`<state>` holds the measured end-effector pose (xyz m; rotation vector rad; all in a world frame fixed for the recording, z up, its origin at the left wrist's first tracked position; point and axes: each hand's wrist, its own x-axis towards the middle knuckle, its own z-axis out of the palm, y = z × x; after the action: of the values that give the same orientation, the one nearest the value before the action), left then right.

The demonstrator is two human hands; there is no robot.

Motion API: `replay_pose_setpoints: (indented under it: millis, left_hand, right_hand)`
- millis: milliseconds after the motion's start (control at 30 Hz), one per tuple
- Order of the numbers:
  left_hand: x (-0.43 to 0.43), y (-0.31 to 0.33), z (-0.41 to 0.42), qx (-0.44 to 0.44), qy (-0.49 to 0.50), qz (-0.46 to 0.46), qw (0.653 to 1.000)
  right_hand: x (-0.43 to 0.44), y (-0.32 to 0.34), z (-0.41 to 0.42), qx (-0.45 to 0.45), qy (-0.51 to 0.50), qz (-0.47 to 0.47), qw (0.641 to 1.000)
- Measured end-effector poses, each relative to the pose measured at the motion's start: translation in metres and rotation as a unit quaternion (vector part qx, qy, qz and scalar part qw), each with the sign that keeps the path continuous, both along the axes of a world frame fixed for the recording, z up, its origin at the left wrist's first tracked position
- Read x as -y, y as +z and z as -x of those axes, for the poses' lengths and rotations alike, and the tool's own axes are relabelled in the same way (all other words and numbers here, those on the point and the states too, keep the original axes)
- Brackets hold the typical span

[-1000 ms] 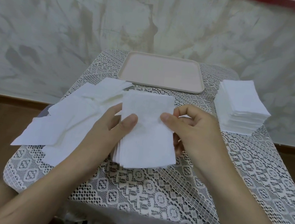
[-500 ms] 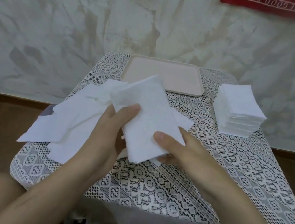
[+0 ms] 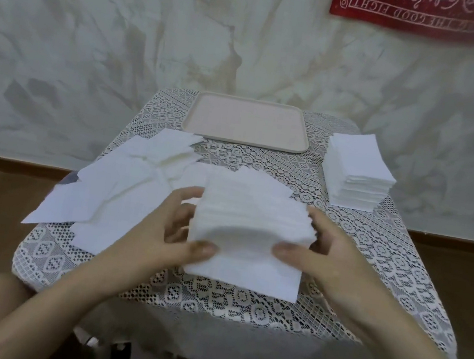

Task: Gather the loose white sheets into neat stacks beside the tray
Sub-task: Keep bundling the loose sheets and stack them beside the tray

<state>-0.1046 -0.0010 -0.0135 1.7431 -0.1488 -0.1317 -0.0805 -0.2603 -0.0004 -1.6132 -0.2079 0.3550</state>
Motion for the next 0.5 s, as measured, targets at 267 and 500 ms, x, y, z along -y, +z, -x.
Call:
replay_pose_setpoints:
  millis: [267,500]
  left_hand:
    - [0.009,-0.009,0.005,0.086,-0.028,-0.140,0.986]
    - [0.019,-0.011,0.010,0.096,0.025,-0.079,0.992]
  right_hand:
    - [-0.008,-0.022,0.019,0.098,0.009,0.137,0.986]
    - [-0.020,-0.027,0.014,0.176,-0.026,0.149,0.973]
